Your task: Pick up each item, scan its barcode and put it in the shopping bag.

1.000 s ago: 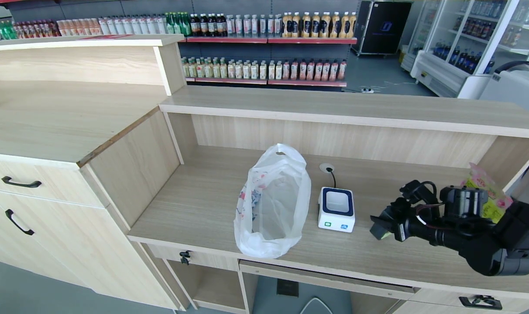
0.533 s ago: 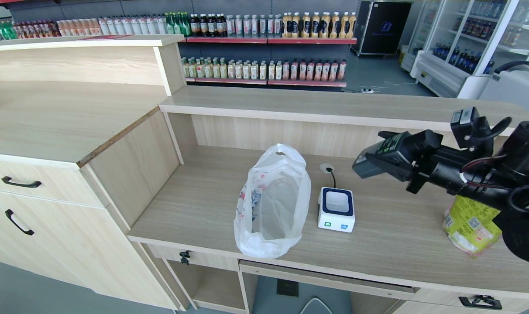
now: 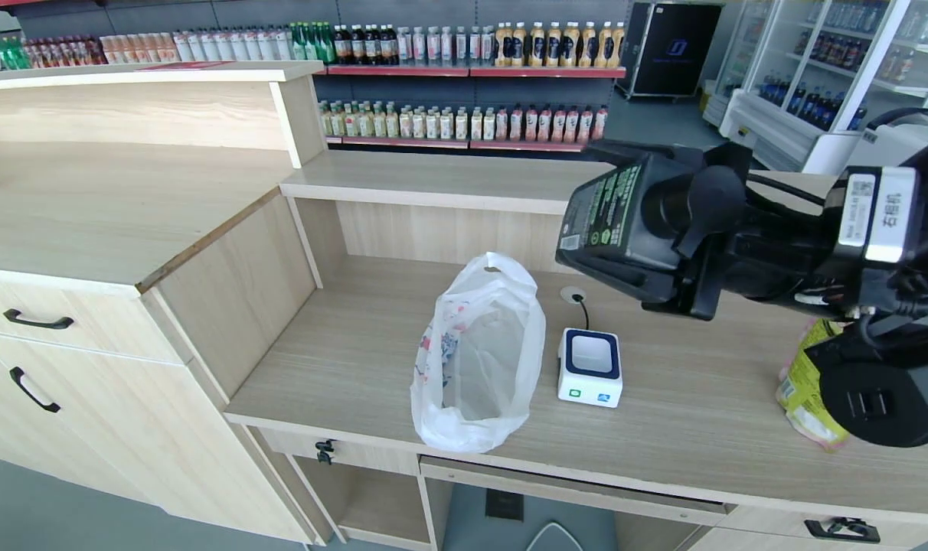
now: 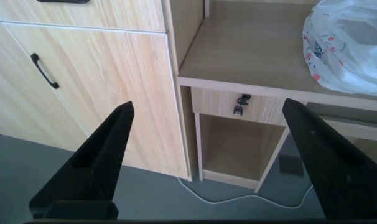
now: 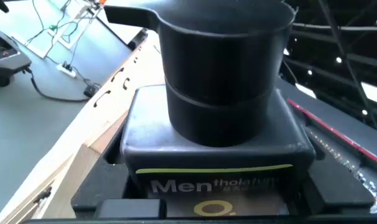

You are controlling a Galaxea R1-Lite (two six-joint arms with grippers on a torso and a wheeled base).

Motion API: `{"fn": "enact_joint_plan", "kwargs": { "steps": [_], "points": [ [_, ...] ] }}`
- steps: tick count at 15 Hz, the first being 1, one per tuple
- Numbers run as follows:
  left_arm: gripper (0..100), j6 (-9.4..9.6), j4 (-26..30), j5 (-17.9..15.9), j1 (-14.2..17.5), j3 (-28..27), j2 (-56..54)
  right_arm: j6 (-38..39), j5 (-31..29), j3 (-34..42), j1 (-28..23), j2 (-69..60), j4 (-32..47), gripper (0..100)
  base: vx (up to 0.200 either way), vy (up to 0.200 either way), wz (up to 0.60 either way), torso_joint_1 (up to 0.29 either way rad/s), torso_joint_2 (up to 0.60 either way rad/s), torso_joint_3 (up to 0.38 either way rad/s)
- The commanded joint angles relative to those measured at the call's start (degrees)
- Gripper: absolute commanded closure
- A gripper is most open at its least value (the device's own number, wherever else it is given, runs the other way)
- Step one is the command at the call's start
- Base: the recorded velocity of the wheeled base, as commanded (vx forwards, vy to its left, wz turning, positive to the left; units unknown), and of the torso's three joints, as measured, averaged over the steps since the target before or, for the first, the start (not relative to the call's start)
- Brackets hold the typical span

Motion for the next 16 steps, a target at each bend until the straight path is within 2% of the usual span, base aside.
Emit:
{"fn": "enact_joint_plan", "kwargs": {
  "steps": [1, 3, 7, 11, 16],
  "points": [
    [0, 0.02, 0.02, 0.02, 0.02, 0.00, -0.02, -0.67, 0.04, -3.40, 6.29, 1.45, -0.21, 100, 0.000, 0.000, 0.00, 0.000, 0.00, 0.000],
    [0, 0.02, 0.02, 0.02, 0.02, 0.00, -0.02, -2.42, -0.05, -5.42, 11.30, 2.68, -0.21, 100, 0.000, 0.000, 0.00, 0.000, 0.00, 0.000],
    [0, 0.02, 0.02, 0.02, 0.02, 0.00, -0.02, -4.53, -0.05, -7.62, 14.55, 5.85, -0.21, 100, 0.000, 0.000, 0.00, 0.000, 0.00, 0.000],
    [0, 0.02, 0.02, 0.02, 0.02, 0.00, -0.02, -6.38, -0.05, -7.70, 17.10, 7.25, -0.12, 100, 0.000, 0.000, 0.00, 0.000, 0.00, 0.000],
    [0, 0.02, 0.02, 0.02, 0.02, 0.00, -0.02, -7.08, -0.05, -8.67, 17.28, 8.66, -0.03, 100, 0.000, 0.000, 0.00, 0.000, 0.00, 0.000]
  ]
}}
